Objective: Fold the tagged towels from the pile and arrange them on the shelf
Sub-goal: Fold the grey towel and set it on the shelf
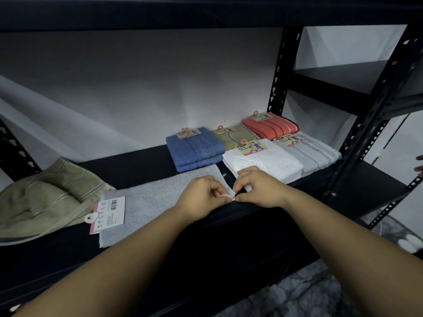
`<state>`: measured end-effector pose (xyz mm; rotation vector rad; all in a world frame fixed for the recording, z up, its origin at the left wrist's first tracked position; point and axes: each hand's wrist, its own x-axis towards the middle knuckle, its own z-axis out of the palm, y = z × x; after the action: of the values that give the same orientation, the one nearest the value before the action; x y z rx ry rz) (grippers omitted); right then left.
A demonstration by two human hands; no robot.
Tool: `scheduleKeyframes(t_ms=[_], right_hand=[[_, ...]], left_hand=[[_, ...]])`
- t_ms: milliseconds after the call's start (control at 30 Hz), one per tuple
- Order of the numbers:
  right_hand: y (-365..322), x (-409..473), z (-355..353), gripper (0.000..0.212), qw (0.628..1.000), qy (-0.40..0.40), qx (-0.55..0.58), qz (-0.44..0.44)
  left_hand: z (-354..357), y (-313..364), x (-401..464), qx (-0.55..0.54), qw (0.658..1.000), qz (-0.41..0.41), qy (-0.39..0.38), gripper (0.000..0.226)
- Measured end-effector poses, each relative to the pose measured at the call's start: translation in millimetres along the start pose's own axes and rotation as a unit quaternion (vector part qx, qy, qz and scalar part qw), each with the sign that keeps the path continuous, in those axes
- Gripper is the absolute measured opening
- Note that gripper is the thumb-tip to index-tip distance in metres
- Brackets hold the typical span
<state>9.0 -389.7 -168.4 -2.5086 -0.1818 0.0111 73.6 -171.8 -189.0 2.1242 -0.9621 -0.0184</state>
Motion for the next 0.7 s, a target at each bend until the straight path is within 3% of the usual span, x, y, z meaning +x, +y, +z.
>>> scheduleKeyframes(t_ms=[267,433,533,700], right_hand=[[-2.7,0.5,3.8,0.002,1.000,0.028,0.002,-0.006],[-5.5,4.7,6.6,0.023,0.999,0.042,-0.013,0.002],[-5.5,5.4,6.3,0.023,0.999,0.039,-0.003,0.004],[-6.5,3.8,4.2,0.011,0.999,0.034,0.003,0.012]], left_hand=[[-2.6,3.6,0.0,0.023,1.000,-0.007,-0.010,0.006],[-9.4,5.5,0.3,0.054,0.998,0.037,0.005,0.005],[-13.7,4.2,4.5,0.098,0.992,0.073,0.018,0.011],[-9.6,9.3,1.9,0.108,0.991,0.068,-0.036,0.013]])
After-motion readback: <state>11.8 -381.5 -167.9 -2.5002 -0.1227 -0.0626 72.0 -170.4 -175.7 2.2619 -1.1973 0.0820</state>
